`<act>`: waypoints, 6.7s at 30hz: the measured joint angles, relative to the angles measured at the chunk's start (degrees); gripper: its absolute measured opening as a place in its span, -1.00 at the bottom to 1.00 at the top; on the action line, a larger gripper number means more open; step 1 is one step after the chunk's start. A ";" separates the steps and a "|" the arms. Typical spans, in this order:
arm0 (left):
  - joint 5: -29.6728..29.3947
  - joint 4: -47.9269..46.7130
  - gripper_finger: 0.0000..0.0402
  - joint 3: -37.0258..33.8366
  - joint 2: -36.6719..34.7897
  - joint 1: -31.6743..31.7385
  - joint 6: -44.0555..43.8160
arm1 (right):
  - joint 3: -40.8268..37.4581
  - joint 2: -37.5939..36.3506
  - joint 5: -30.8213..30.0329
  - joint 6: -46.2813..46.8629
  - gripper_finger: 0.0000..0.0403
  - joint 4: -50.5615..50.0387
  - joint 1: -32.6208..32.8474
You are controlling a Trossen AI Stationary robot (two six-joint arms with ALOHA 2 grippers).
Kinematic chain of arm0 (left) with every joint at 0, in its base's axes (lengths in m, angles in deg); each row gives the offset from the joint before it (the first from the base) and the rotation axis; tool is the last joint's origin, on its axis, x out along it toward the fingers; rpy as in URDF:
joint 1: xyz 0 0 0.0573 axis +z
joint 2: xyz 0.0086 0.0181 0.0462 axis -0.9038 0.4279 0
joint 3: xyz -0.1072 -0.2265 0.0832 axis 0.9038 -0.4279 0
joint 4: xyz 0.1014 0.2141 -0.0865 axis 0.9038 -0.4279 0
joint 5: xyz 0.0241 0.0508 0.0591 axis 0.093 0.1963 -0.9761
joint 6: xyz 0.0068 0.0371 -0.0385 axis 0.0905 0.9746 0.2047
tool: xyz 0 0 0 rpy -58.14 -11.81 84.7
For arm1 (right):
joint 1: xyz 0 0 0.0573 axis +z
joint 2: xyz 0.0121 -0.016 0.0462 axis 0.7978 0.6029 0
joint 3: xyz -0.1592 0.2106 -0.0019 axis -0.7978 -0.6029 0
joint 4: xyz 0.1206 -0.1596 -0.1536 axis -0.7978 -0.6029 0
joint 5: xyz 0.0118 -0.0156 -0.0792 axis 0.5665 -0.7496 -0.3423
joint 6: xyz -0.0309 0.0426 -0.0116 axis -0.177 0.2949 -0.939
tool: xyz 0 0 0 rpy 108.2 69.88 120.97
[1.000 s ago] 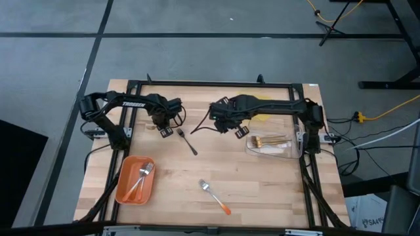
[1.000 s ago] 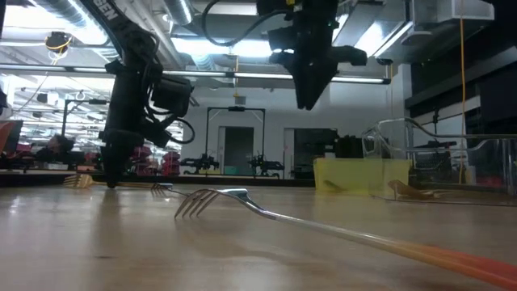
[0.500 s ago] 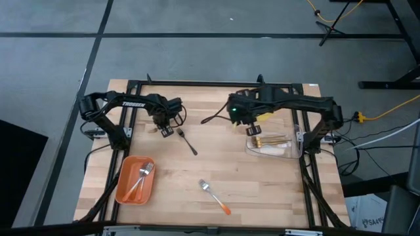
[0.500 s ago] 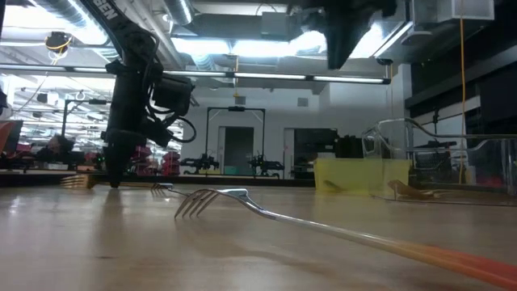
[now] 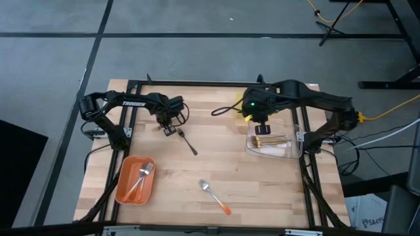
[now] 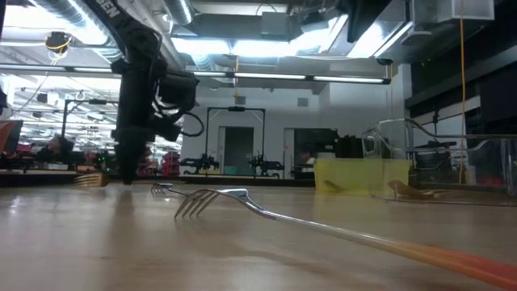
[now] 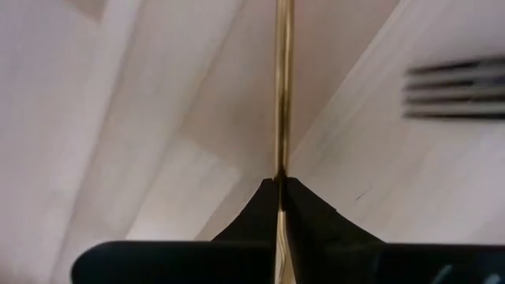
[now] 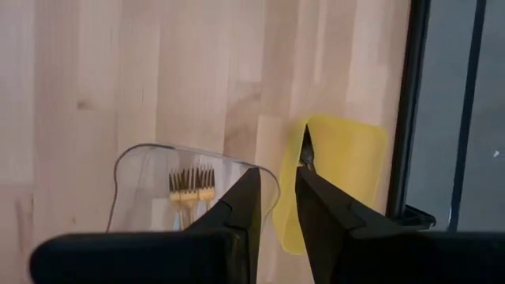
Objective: Sort silverware by color (type)
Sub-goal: Put the gold fork into the transparent bin
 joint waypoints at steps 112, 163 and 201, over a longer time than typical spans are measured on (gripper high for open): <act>-3.89 14.82 -0.98 16.68 -0.02 -25.61 -2.10 | -34.93 9.43 9.46 3.35 -0.64 73.85 0.00; -4.96 14.84 -0.90 16.68 -0.02 -25.67 -2.19 | -34.92 9.32 13.05 3.40 -0.98 72.87 -0.07; -4.93 16.26 -0.41 16.68 -0.07 -25.65 -2.53 | -34.91 -22.04 -2.14 22.91 -1.00 30.74 6.48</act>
